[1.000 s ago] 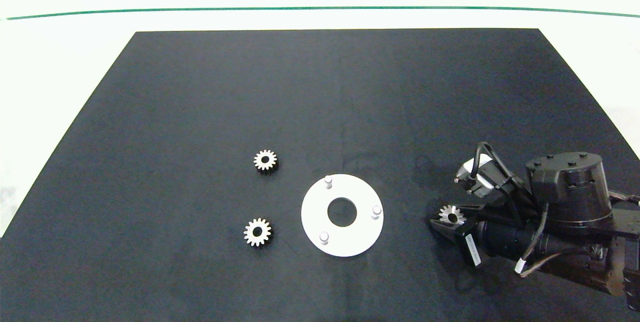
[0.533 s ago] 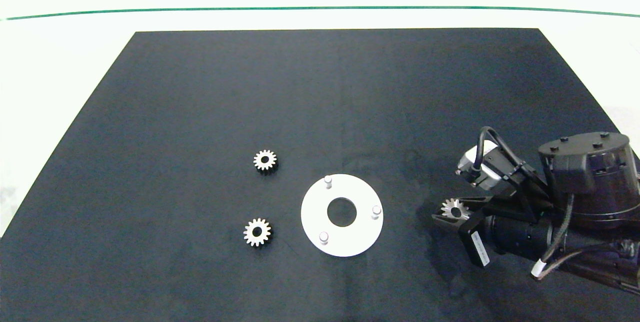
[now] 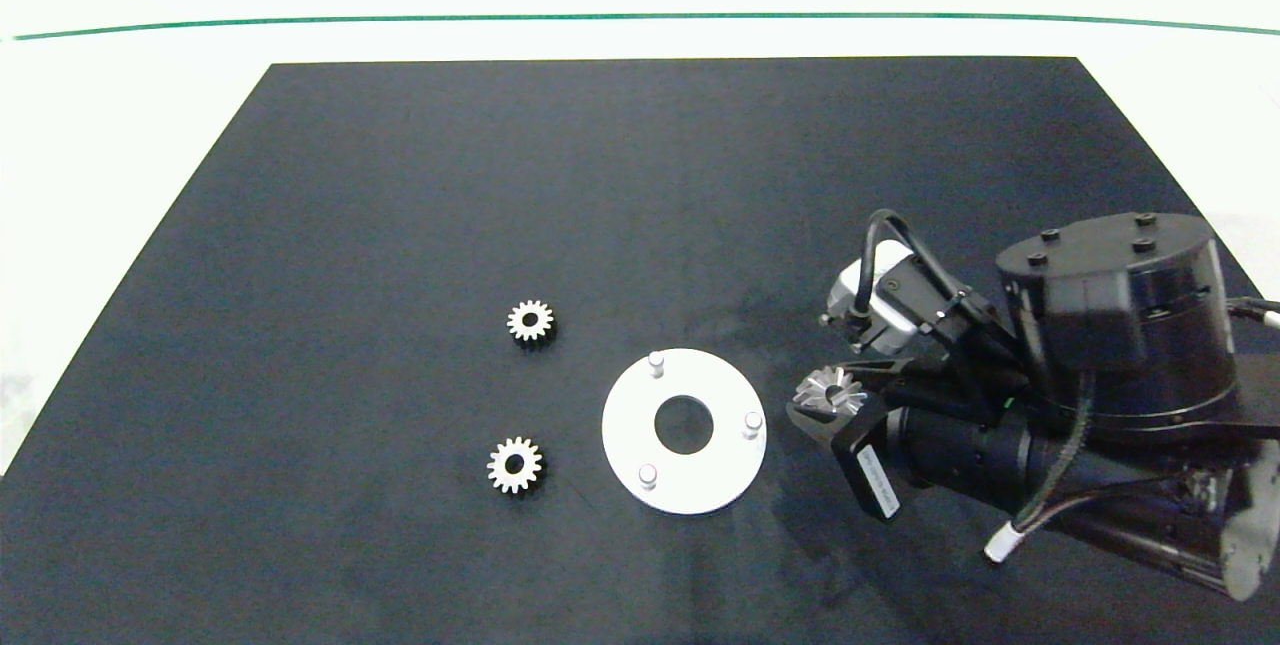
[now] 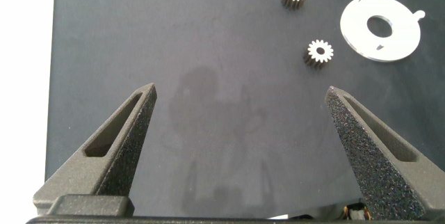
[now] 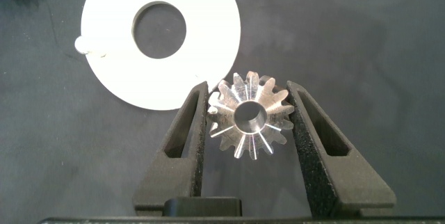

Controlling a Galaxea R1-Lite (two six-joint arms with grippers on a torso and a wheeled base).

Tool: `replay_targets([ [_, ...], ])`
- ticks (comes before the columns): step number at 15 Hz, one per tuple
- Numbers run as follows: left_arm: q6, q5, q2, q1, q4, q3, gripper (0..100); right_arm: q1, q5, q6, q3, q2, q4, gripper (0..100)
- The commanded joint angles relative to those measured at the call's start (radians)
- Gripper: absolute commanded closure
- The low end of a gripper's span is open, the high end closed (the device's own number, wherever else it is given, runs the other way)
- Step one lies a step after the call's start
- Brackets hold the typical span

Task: Install three planetary gears onto the carrier pins

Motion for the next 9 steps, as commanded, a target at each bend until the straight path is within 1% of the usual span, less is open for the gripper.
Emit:
replay_targets([
  [1,0.0,0.0,-0.001,0.0,0.002,-0.006,0,0.019,-0.002,0.0,-0.032,0.083,-0.005,84],
  [6,0.0,0.0,0.003,-0.002,0.002,-0.011,0,0.039,-0.002,0.002,-0.095,0.15,-0.003,84],
  [9,0.0,0.0,0.003,-0.002,0.002,-0.012,0,0.047,-0.001,0.003,-0.104,0.178,-0.003,84],
])
